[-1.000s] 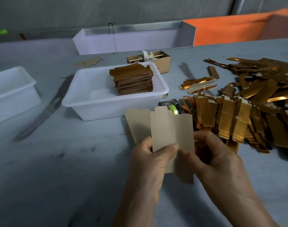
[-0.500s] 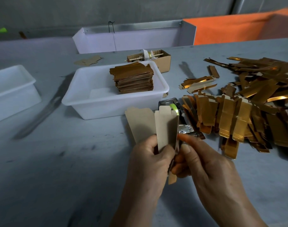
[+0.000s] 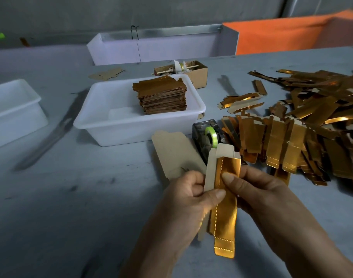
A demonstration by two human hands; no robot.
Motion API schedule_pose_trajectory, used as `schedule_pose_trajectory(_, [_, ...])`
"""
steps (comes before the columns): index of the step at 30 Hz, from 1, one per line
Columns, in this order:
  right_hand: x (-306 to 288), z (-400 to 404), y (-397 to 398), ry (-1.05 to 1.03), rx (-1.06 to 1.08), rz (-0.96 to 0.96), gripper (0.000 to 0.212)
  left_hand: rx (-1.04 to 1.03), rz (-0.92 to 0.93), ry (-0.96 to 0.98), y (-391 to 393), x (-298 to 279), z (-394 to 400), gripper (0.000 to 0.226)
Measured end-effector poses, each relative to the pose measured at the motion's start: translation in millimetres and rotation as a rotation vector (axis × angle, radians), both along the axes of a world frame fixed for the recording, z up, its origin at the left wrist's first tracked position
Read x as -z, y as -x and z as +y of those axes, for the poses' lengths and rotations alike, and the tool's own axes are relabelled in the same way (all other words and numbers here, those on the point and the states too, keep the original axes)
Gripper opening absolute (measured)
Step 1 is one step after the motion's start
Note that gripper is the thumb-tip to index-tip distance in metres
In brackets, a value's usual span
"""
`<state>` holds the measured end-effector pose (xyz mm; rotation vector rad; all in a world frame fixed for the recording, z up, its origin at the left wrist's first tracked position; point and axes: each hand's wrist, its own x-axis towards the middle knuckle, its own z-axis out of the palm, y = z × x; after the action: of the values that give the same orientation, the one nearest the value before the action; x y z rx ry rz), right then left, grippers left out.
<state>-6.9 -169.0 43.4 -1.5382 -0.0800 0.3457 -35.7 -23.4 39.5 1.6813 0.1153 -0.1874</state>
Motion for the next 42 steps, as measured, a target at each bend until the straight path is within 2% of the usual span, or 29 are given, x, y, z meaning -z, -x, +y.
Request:
schedule_pose_trajectory(8, [1.5, 4.8, -3.3, -0.003, 0.100, 0.001, 0.028, -0.267, -0.079, 0.008, -3.0, 13.5, -8.8, 0.001])
schedule_pose_trajectory(12, [4.3, 6.2, -3.2, 0.005, 0.141, 0.003, 0.030, -0.402, -0.108, -0.037, -4.0, 21.5, -15.6, 0.013])
schedule_pose_trajectory(15, [5.2, 7.0, -3.0, -0.047, 0.167, 0.016, 0.027, -0.466, -0.179, -0.101, -4.1, 21.7, -20.3, 0.010])
schedule_pose_trajectory(19, [4.8, 12.8, -2.9, -0.118, 0.183, 0.027, 0.011, -0.558, -0.440, -0.463, -1.9, 17.5, -29.3, 0.009])
schedule_pose_trajectory(21, [3.8, 16.1, -1.5, -0.149, 0.191, 0.032, 0.010, -0.480, -0.525, -0.690, -0.6, 14.8, -32.3, 0.015])
schedule_pose_trajectory(25, [2.7, 19.8, 0.4, -0.175, 0.198, 0.038, 0.020, -0.374, -0.522, -1.123, 3.3, 11.6, -43.8, 0.029])
schedule_pose_trajectory(27, [2.7, 19.7, -0.1, -0.178, 0.202, 0.044, 0.021, -0.272, -0.409, -1.201, 3.8, 8.6, -49.8, 0.039])
schedule_pose_trajectory(29, [3.9, 17.9, -1.1, -0.153, 0.203, 0.050, 0.025, -0.228, -0.406, -1.221, 5.4, 10.7, -53.5, 0.034])
schedule_pose_trajectory(32, [7.3, 12.2, -3.5, -0.102, 0.227, 0.077, 0.035, -0.244, -0.461, -1.140, 5.8, 18.1, -53.2, 0.034])
schedule_pose_trajectory(33, [8.0, 9.6, -3.9, -0.105, 0.235, 0.088, 0.035, -0.238, -0.466, -1.039, 6.5, 19.9, -52.6, 0.037])
schedule_pose_trajectory(35, [8.8, 6.2, -4.1, -0.113, 0.219, 0.102, 0.031, -0.307, -0.407, -0.706, 6.2, 13.5, -49.3, 0.033])
schedule_pose_trajectory(37, [9.3, 5.2, -3.8, -0.120, 0.191, 0.098, 0.026, -0.406, -0.271, -0.449, 1.8, 16.5, -42.8, 0.028])
schedule_pose_trajectory(39, [8.4, 6.4, -2.9, -0.130, 0.185, 0.098, 0.021, -0.398, -0.160, -0.326, -0.9, 17.5, -36.3, 0.021])
schedule_pose_trajectory(40, [7.5, 7.0, -3.0, -0.130, 0.196, 0.107, 0.022, -0.392, -0.112, -0.255, -1.5, 16.1, -33.4, 0.018])
schedule_pose_trajectory(42, [7.7, 5.2, -4.8, -0.082, 0.228, 0.135, 0.037, -0.315, 0.028, 0.012, -0.7, 11.9, -31.1, 0.016])
